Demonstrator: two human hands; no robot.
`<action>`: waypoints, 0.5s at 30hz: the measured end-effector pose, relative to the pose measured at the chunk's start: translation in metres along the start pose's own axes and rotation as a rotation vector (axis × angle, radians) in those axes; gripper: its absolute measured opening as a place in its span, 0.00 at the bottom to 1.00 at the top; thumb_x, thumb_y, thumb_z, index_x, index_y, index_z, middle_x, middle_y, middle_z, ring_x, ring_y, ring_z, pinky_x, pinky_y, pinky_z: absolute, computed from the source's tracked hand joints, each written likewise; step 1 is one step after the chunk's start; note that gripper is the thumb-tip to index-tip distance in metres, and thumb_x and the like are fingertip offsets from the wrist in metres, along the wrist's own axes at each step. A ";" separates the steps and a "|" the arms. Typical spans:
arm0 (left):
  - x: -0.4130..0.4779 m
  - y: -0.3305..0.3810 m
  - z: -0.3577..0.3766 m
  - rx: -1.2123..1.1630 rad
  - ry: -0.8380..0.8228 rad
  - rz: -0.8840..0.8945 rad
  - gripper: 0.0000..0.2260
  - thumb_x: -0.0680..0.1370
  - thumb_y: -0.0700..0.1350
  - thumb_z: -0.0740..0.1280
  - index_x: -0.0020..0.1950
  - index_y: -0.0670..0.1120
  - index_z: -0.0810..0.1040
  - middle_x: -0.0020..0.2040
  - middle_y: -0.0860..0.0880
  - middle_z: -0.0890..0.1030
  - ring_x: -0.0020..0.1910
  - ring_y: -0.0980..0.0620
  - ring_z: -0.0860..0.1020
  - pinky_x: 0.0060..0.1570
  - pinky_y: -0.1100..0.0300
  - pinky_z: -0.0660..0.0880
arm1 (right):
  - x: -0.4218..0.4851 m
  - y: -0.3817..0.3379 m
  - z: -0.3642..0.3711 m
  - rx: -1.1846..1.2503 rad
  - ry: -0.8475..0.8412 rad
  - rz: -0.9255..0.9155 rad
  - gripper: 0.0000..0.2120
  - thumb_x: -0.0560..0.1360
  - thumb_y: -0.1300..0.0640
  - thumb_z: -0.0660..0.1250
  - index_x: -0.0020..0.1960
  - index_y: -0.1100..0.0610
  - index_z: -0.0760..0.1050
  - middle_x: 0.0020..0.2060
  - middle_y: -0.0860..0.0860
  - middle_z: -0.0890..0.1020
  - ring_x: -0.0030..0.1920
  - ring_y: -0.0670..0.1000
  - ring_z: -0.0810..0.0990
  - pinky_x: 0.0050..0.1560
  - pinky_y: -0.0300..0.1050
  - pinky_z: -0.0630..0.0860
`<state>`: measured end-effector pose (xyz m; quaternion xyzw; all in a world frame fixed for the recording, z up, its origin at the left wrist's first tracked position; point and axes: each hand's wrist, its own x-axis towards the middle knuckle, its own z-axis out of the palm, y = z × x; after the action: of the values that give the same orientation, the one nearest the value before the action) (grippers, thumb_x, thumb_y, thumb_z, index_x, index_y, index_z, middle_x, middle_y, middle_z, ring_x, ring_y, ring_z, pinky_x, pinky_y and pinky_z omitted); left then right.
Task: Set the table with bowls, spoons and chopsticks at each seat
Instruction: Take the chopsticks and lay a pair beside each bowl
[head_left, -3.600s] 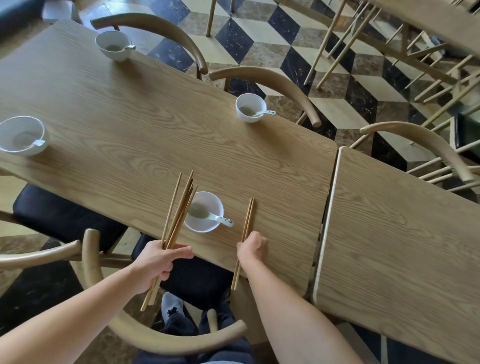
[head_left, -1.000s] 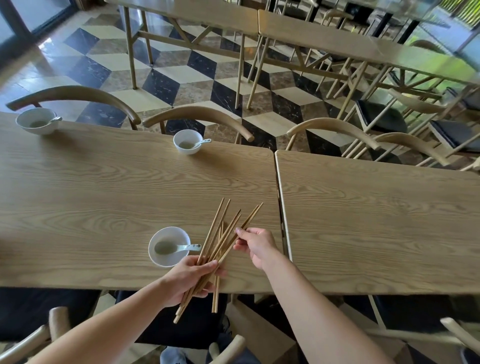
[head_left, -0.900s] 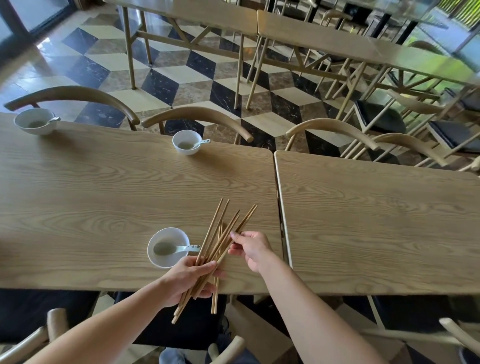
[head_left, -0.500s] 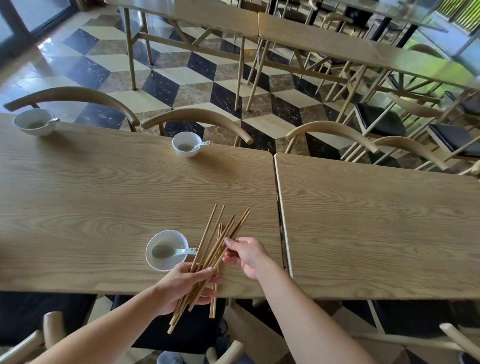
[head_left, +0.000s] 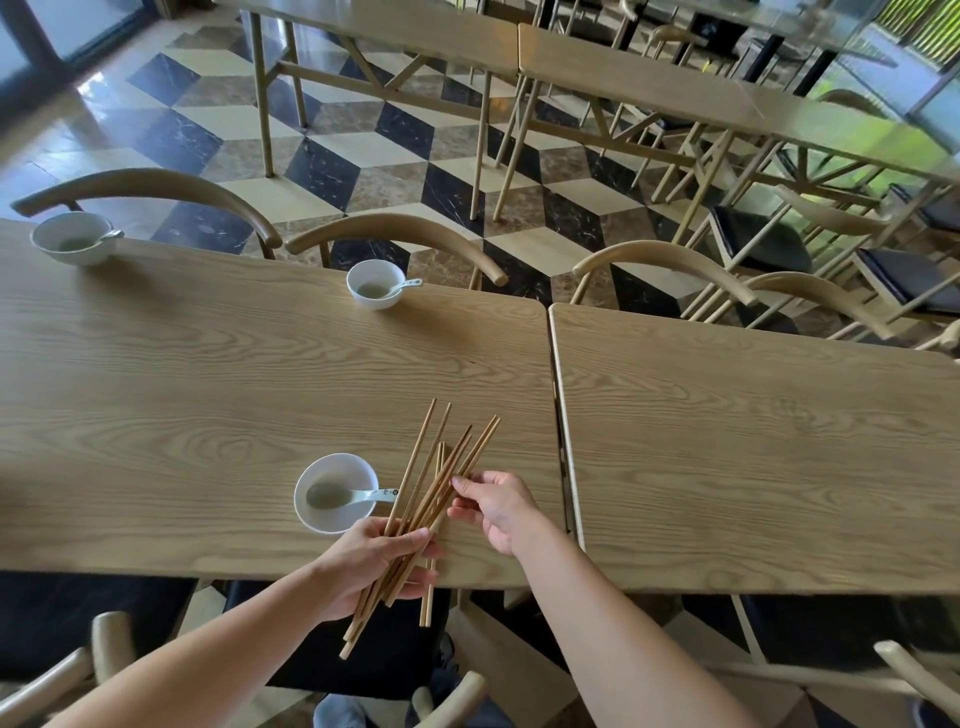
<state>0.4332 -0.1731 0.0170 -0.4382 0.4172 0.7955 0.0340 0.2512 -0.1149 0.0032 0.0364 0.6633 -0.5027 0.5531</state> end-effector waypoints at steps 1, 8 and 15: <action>-0.001 0.000 0.001 -0.012 0.002 0.010 0.12 0.80 0.43 0.68 0.59 0.36 0.79 0.52 0.41 0.86 0.43 0.44 0.86 0.42 0.51 0.83 | -0.002 0.001 0.001 -0.007 -0.013 0.002 0.14 0.73 0.70 0.72 0.57 0.69 0.74 0.43 0.59 0.80 0.33 0.50 0.79 0.30 0.42 0.80; -0.005 -0.003 0.002 -0.061 0.021 0.050 0.13 0.79 0.44 0.69 0.58 0.35 0.79 0.52 0.38 0.86 0.49 0.38 0.85 0.50 0.44 0.83 | -0.015 -0.003 0.003 -0.109 -0.067 0.000 0.08 0.74 0.71 0.70 0.51 0.68 0.74 0.36 0.59 0.80 0.29 0.51 0.80 0.31 0.43 0.82; 0.001 0.011 -0.021 -0.182 0.166 0.102 0.10 0.80 0.41 0.67 0.55 0.34 0.80 0.51 0.37 0.86 0.47 0.38 0.86 0.47 0.45 0.84 | 0.001 -0.054 0.004 -0.262 0.033 -0.083 0.15 0.73 0.72 0.70 0.58 0.68 0.72 0.35 0.59 0.79 0.25 0.49 0.79 0.27 0.42 0.80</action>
<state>0.4427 -0.1949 0.0176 -0.4820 0.3665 0.7917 -0.0809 0.2204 -0.1447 0.0366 -0.0553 0.7332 -0.4338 0.5208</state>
